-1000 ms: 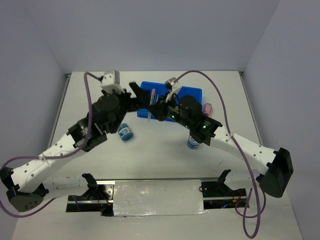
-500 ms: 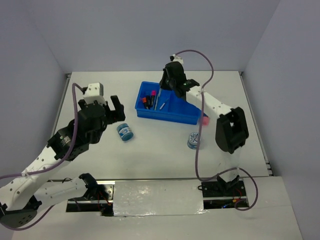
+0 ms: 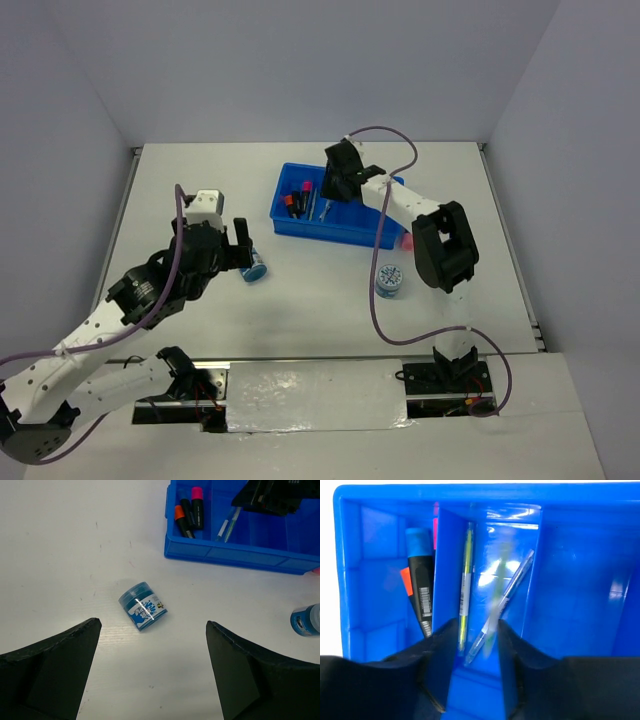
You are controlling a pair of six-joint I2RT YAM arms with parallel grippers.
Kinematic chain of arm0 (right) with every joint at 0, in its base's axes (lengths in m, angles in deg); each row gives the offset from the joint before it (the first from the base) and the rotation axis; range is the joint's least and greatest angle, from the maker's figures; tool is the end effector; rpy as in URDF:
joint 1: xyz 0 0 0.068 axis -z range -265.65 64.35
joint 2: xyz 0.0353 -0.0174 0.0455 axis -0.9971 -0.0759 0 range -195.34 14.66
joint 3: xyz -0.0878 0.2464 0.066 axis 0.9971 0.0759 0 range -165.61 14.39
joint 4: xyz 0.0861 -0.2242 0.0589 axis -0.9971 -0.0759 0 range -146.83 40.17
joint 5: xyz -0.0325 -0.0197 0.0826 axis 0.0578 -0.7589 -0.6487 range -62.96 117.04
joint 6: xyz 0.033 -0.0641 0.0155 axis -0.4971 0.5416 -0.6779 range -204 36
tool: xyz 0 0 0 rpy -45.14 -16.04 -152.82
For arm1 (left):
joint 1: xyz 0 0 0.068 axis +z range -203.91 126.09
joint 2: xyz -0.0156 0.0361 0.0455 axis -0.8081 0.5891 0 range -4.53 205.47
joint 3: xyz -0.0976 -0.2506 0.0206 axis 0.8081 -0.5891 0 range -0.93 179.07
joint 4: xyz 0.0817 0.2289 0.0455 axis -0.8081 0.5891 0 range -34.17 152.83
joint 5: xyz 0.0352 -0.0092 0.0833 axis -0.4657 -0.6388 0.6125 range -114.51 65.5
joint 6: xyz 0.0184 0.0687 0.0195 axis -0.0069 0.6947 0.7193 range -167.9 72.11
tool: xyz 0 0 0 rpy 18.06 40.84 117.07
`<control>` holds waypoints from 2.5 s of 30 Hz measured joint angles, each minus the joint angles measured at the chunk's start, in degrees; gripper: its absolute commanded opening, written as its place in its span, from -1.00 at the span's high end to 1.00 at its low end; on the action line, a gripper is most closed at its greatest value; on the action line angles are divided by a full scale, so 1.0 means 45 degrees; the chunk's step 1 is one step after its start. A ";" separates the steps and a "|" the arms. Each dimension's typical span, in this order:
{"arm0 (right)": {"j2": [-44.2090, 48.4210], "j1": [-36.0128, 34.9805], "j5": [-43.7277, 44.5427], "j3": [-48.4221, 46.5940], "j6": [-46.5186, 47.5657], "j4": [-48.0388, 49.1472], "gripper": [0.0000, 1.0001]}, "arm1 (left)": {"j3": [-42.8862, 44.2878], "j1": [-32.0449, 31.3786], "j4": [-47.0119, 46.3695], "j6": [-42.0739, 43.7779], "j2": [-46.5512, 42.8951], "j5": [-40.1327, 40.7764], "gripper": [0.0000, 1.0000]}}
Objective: Sort the stationery into containers
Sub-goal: Place the pen in the storage box, then pick up the stationery from the center of the board, then place the stationery in the storage box.
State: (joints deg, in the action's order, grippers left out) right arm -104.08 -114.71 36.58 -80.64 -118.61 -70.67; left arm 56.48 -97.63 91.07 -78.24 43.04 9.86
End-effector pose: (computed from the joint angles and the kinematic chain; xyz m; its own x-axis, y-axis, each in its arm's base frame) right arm 0.4211 0.2223 0.2102 -0.7181 0.2417 -0.6526 0.0391 0.9503 0.3090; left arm 0.1491 -0.0943 0.3509 -0.3696 -0.2236 -0.9019 0.0177 0.9687 -0.2475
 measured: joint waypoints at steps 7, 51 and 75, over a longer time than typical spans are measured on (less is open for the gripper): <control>0.0146 0.0000 -0.0345 0.0029 -0.0019 -0.0078 -0.51 | 0.0005 0.0185 0.0670 -0.1472 0.0840 0.1001 -0.99; 1.2395 -0.0379 -0.4328 0.8718 0.2045 0.0719 -0.99 | 0.0092 0.1413 -0.0136 -0.8199 1.0836 0.0690 1.00; 1.3313 -0.2458 -0.3764 0.9763 -0.1948 0.1501 -0.99 | -0.9452 -0.1661 -1.4430 0.2249 -0.1287 -0.5921 1.00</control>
State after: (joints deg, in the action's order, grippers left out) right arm -44.17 -125.77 19.64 -36.71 -127.37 -63.92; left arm 13.95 -105.11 26.14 -68.12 37.25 -16.78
